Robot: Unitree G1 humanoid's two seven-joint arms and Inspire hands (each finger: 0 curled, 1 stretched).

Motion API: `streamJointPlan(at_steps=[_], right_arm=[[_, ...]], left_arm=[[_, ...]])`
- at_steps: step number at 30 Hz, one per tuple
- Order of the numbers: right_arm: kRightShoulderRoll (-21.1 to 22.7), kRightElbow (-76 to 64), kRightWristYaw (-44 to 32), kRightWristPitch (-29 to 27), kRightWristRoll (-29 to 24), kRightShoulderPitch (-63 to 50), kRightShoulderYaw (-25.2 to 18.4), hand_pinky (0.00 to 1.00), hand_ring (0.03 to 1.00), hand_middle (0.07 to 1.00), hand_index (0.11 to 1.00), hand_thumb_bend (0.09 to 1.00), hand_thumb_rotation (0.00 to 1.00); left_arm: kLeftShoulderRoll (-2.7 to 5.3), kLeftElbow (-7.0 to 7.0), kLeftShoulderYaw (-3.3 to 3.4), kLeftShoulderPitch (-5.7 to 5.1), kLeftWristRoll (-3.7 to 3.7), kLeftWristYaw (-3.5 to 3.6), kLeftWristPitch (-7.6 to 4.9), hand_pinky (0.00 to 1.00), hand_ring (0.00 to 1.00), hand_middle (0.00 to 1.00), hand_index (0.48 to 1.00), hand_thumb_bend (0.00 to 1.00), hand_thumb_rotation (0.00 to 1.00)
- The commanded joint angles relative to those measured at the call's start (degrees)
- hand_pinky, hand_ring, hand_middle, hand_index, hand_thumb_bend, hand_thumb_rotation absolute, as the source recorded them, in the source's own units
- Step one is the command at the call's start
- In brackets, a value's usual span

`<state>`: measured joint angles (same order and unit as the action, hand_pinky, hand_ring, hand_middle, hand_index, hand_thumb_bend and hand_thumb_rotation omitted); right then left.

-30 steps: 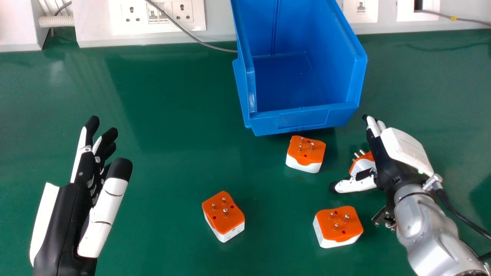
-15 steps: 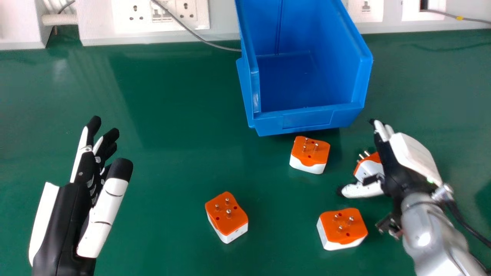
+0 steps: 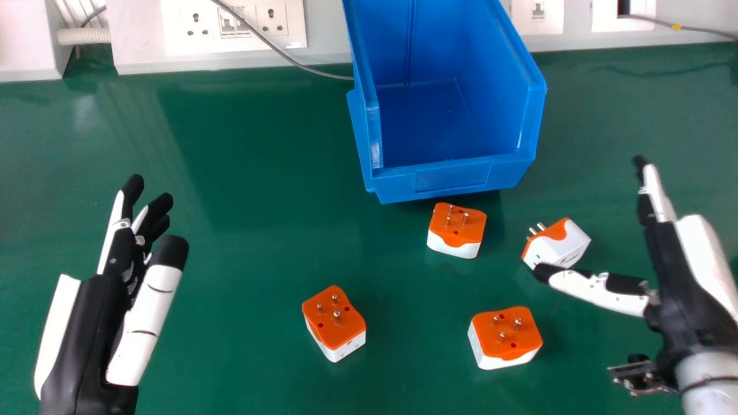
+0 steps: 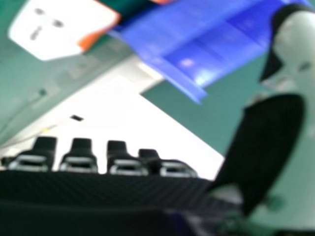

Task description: Pick all objects and put in blue box

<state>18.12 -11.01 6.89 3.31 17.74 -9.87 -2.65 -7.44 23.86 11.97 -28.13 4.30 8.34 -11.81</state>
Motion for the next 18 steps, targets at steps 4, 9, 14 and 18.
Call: streamJointPlan(at_steps=[4, 9, 14, 18], right_arm=[[-2.18, -1.43, -4.66, -6.80, -10.44, -1.34, -3.40, 0.98, 1.000, 1.000, 1.000, 0.690, 0.36], [-3.52, 0.49, -9.58, -8.87, -18.17, -1.48, -4.92, 0.99, 1.000, 1.000, 1.000, 0.649, 0.44], [-4.23, 1.34, -11.89, -10.33, -20.42, -1.72, -5.47, 1.00, 1.000, 1.000, 1.000, 0.566, 0.63], [-4.13, 2.03, -13.25, -11.52, -20.43, -1.82, -5.43, 1.00, 1.000, 1.000, 1.000, 0.524, 0.73]], left_arm=[[-0.25, 1.50, 0.85, 0.35, 5.24, 1.36, 2.15, 0.92, 0.96, 0.96, 0.992, 0.74, 0.92], [-0.70, 2.66, 0.94, -0.53, 6.71, 2.41, 3.94, 0.93, 0.97, 0.97, 0.995, 0.74, 0.95], [-1.19, 3.28, 1.19, -0.78, 5.90, 2.59, 4.85, 0.94, 0.98, 0.99, 0.998, 0.76, 0.98], [-1.23, 3.30, 1.20, -0.85, 6.01, 3.02, 4.97, 0.95, 0.99, 0.99, 0.999, 0.79, 0.99]])
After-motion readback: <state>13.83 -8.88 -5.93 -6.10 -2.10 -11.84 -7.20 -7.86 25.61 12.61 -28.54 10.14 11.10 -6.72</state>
